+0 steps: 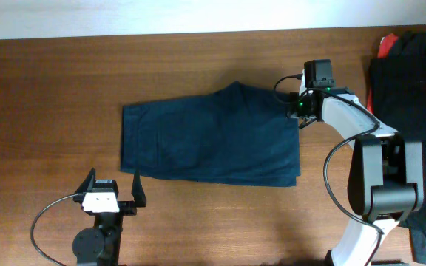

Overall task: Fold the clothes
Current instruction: 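Release the shorts and move the right gripper back to the stack, then reach the left gripper to the left edge of the shorts and grasp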

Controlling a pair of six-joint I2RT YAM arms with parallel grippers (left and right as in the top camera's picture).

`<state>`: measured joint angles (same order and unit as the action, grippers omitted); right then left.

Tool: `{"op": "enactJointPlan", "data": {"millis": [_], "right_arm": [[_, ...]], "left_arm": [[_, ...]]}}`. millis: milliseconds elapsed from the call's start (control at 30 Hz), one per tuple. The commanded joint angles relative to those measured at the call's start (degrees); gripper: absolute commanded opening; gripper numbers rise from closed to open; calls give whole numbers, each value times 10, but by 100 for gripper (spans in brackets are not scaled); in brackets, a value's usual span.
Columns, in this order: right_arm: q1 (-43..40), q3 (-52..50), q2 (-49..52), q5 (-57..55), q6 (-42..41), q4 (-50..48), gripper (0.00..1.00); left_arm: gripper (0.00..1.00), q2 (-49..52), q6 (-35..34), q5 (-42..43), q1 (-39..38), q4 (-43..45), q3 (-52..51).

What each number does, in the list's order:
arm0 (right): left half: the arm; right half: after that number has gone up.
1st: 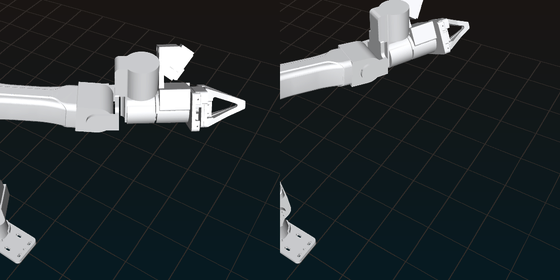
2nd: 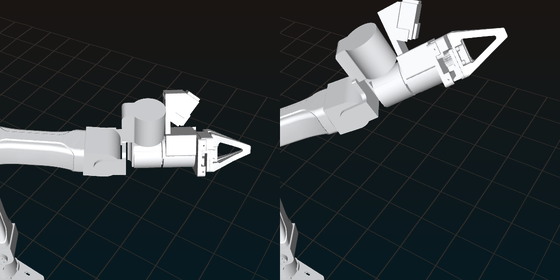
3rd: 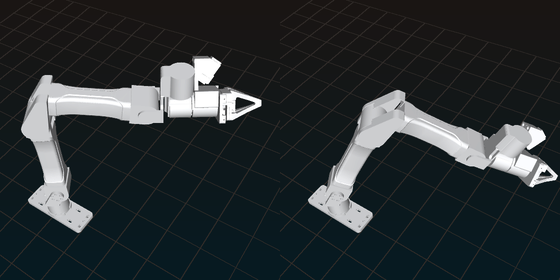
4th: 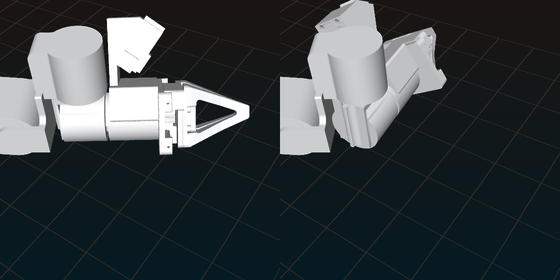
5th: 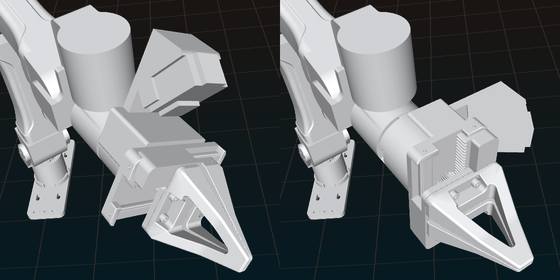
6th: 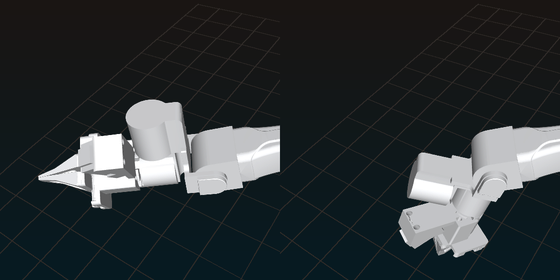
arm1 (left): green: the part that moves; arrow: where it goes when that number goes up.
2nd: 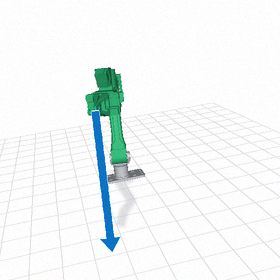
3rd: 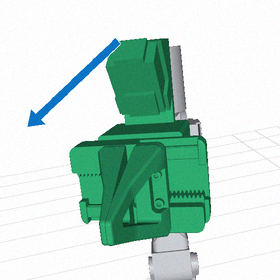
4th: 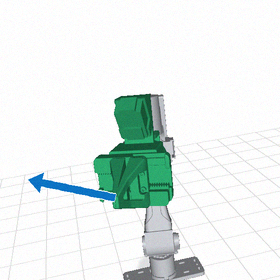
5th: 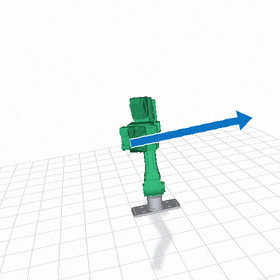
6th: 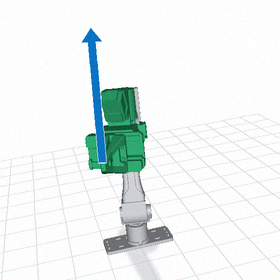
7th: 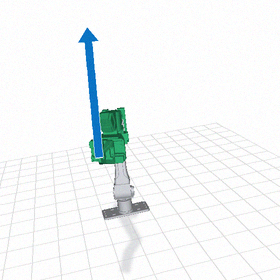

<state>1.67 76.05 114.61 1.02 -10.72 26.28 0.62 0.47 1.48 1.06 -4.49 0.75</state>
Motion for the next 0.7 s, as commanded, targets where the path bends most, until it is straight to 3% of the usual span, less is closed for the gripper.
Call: {"op": "enactJointPlan", "data": {"millis": [0, 33, 67, 100, 133, 167, 333, 433, 667], "right_arm": [[-17, 17, 2, -17, -3, 7, 8], [-18, 20, 2, -17, -3, 15, 22], [-18, 27, 2, -17, -3, 31, 60], [-18, 45, 2, -17, -3, 54, 69], [-18, 68, 2, -17, -3, 78, 89], [-18, 101, 1, -18, -3, 115, 99], [-52, 294, 1, -65, -3, 299, 99], [-124, 357, 1, -98, -3, 331, 99], [-255, 353, 2, -91, -3, 408, 99]], "left_arm": [[99, -2, 11, 2, 2, -1, -2], [99, -2, 11, 2, 2, -1, -2], [99, -2, 11, 2, 2, -1, -2], [99, -2, 11, 2, 2, -1, -2], [99, -2, 11, 2, 2, -1, -2], [99, -2, 11, 2, 2, -1, -2], [99, -2, 11, 2, 2, -1, -2], [99, -2, 11, 2, 2, -1, -2], [99, -2, 11, 2, 2, -1, -2]]}}
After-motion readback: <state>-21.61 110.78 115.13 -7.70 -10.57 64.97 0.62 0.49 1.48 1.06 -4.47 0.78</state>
